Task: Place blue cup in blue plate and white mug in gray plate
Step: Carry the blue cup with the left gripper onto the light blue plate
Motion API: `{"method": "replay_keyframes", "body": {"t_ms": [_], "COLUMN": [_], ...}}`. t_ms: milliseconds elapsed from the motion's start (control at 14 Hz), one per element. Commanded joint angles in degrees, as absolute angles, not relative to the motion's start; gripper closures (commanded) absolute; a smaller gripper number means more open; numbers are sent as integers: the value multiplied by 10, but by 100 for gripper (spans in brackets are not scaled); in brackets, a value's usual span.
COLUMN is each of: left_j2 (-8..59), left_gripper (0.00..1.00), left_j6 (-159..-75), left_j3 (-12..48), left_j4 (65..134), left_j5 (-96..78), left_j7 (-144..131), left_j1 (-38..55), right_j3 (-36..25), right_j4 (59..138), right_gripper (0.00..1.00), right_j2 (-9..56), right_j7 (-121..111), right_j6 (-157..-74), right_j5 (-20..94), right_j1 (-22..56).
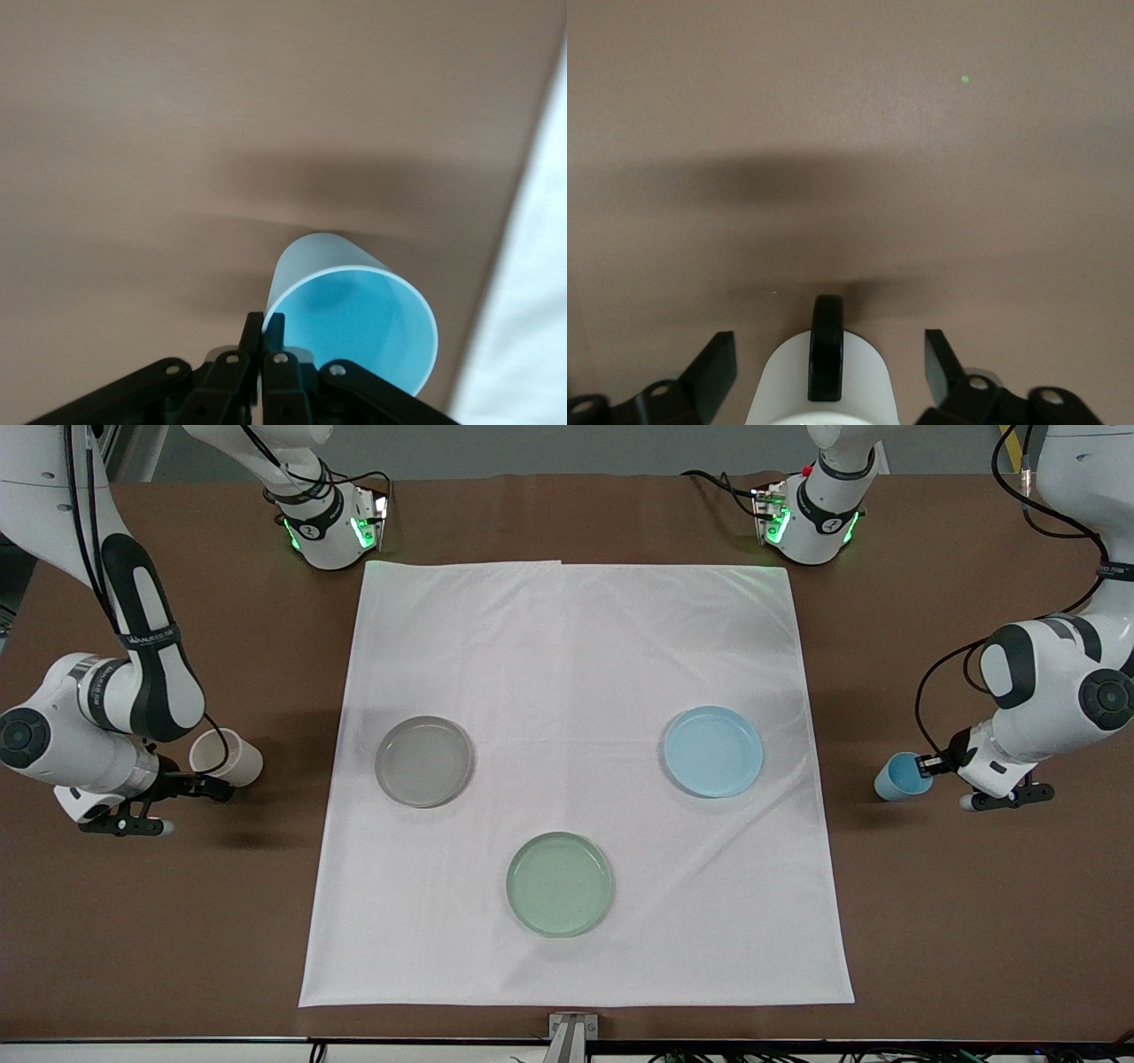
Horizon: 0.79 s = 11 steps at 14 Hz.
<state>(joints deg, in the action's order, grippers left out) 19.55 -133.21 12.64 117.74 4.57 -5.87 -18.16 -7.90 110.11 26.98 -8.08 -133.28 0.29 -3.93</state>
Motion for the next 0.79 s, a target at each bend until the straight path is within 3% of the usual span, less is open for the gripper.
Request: {"method": "replay_keyframes", "body": {"t_ms": [0, 214, 357, 714], "left_j2": [156, 165, 177, 218], "left_gripper": [100, 99, 99, 97], "left_j6": [-1266, -1241, -1241, -1246], "left_j3": [200, 301, 344, 361], "left_j4": [1175, 1164, 1165, 1171], "left_j5": [49, 50, 50, 52], "left_j7": [-156, -322, -393, -455], "left_j1": [-181, -178, -174, -121], "right_j3": [-73, -73, -73, -73], "right_j4": [1113, 1114, 1114, 1114], "right_gripper": [25, 41, 47, 58], "right_j2": [265, 265, 268, 272], "right_j7": [-92, -92, -92, -94], "right_j6": [-1342, -1341, -1340, -1340], "right_j5": [15, 15, 15, 15], "right_j1": [-47, -47, -48, -49]}}
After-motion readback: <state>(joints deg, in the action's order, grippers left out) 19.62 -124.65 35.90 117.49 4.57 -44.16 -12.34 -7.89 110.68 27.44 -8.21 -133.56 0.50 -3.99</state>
